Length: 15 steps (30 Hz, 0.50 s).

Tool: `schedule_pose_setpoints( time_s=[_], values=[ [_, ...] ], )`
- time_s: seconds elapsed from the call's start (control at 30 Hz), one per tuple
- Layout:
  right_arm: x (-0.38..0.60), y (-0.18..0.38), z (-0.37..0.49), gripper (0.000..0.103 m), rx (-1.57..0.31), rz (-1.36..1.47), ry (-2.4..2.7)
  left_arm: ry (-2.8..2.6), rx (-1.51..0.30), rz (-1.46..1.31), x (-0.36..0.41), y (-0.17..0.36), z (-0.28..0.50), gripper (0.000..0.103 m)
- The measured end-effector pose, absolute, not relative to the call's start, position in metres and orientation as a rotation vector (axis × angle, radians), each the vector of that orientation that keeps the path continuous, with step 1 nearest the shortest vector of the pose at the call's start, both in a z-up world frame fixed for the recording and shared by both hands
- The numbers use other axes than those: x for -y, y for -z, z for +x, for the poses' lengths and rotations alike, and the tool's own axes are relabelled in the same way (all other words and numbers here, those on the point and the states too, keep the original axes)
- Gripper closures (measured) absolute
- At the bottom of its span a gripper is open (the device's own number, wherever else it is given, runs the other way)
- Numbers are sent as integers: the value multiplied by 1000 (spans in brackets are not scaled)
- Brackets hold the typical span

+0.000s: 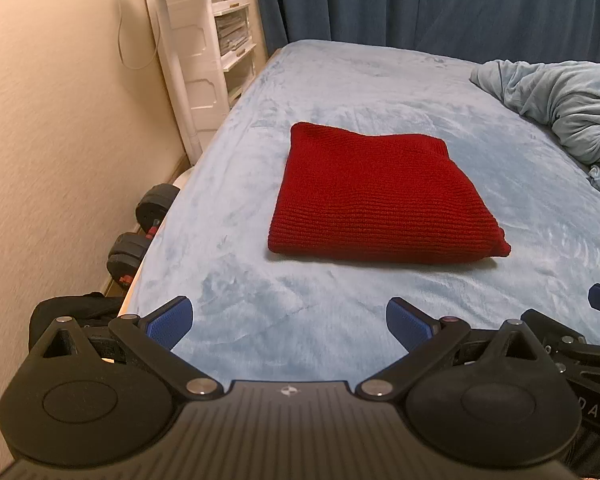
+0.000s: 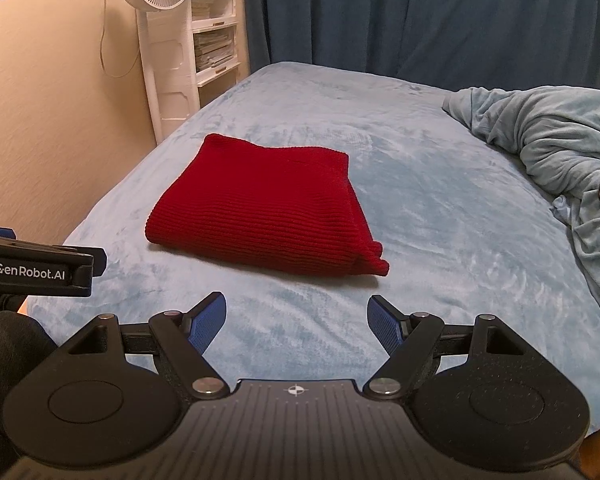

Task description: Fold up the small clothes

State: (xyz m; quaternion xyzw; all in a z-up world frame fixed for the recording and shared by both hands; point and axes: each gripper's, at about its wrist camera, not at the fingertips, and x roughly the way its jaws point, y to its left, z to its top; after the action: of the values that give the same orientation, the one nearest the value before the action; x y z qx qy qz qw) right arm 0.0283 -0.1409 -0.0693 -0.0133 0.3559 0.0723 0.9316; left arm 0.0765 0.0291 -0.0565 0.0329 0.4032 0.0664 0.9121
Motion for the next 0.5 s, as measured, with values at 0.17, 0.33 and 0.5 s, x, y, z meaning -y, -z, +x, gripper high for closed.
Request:
schedule_pose_setpoints(
  time_s=[0.17,0.33,0.5],
  values=[
    [140,69,28,24,-729,-26,-147,-135,-833,69,-29,57,76,0],
    [139,69,28,24,-728,-29,-148,-133,-832,69,-31,57,76,0],
    [139,69,27,24,-728,-30,-150,-131,-834,68,-31,57,76,0]
  ],
)
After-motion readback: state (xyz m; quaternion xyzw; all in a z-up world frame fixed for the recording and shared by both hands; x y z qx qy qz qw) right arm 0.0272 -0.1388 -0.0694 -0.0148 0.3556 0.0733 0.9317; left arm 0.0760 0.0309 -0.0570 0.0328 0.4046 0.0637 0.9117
